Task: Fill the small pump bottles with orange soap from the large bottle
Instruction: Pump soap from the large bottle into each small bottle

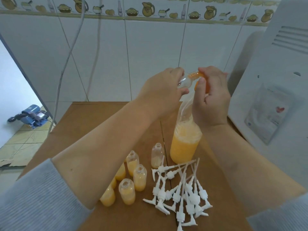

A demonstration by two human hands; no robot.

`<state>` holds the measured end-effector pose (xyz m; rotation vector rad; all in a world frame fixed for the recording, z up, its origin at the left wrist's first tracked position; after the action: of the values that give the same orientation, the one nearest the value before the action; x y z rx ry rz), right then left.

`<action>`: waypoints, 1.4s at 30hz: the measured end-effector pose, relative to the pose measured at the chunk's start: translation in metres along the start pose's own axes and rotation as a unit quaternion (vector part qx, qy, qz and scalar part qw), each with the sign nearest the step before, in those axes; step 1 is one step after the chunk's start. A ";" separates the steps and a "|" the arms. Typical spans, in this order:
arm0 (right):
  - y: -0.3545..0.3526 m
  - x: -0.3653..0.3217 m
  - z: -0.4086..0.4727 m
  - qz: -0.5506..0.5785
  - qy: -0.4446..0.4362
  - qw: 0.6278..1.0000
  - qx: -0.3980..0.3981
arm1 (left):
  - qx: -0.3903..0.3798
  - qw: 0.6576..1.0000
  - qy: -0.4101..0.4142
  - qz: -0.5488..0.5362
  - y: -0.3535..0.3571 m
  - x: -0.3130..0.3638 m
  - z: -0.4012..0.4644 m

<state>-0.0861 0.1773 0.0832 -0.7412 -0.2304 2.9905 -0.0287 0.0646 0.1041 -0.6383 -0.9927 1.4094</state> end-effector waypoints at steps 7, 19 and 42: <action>-0.005 -0.007 0.010 0.006 0.000 1.000 -0.023 | 0.014 0.999 0.014 0.030 -0.016 0.003 0.009; -0.001 -0.007 0.014 0.029 0.010 0.999 -0.027 | 0.022 0.999 0.007 0.027 -0.012 0.000 0.004; 0.003 -0.001 0.003 -0.024 0.015 0.998 -0.050 | -0.003 1.000 -0.011 -0.007 0.000 -0.002 -0.001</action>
<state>-0.0869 0.1741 0.0857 -0.7771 -0.3942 2.9385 -0.0277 0.0627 0.1035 -0.6204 -1.0178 1.4035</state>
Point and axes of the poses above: each hand's wrist, its own z-axis towards the middle knuckle, its own y-axis out of the palm, x = y × z, the point moved 7 cm from there along z, towards the middle knuckle, and after that the axes turned 10 degrees about z, right-handed, at the moved point
